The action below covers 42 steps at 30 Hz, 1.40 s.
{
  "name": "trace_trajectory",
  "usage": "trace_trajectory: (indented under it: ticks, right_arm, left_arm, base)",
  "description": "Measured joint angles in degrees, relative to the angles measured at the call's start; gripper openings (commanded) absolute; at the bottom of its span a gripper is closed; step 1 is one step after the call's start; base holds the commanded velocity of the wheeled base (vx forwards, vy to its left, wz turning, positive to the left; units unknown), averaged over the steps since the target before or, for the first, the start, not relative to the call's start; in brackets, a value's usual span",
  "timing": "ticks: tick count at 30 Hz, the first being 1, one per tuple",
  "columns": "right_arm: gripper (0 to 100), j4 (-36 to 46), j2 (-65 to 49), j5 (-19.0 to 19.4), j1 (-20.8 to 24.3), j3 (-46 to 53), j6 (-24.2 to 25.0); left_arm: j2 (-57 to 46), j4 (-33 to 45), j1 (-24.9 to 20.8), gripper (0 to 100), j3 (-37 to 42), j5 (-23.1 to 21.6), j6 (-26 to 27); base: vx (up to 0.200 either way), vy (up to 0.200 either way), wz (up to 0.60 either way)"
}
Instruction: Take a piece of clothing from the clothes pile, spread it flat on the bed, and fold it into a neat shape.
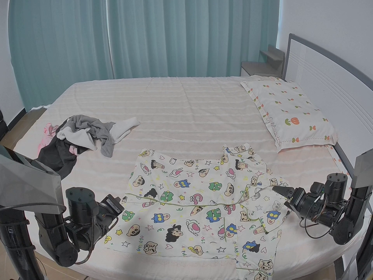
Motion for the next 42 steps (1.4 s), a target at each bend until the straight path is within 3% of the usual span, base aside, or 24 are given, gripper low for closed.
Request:
trace_trajectory:
  ticks: [7,21,24,32,42]
  right_arm:
    - [100,0.0,-0.7,0.0,-0.1,0.2,-0.1]
    - [100,0.0,-0.7,0.0,0.0,0.4,-0.1]
    - [100,0.0,-0.6,0.0,0.0,0.4,-0.1]
    - [100,0.0,-0.4,0.0,0.1,0.5,-0.2]
    - [100,0.0,-0.2,0.0,0.1,0.5,-0.2]
  left_arm:
    - [2.8,0.0,1.2,0,-0.7,0.0,1.2]
    - [7.8,0.0,2.1,0,-3.5,-0.6,4.1]
    - [8.4,0.0,2.1,0,-4.1,-3.4,4.5]
    - [10.7,0.9,3.6,0,-6.6,-16.1,6.0]
    - [13.0,21.4,8.1,0,-20.8,-20.1,15.0]
  base:
    - [0.0,0.2,0.0]
    - [0.0,0.0,0.0]
    - [0.0,0.0,0.0]
    - [0.0,0.0,0.0]
    - [0.0,0.0,0.0]
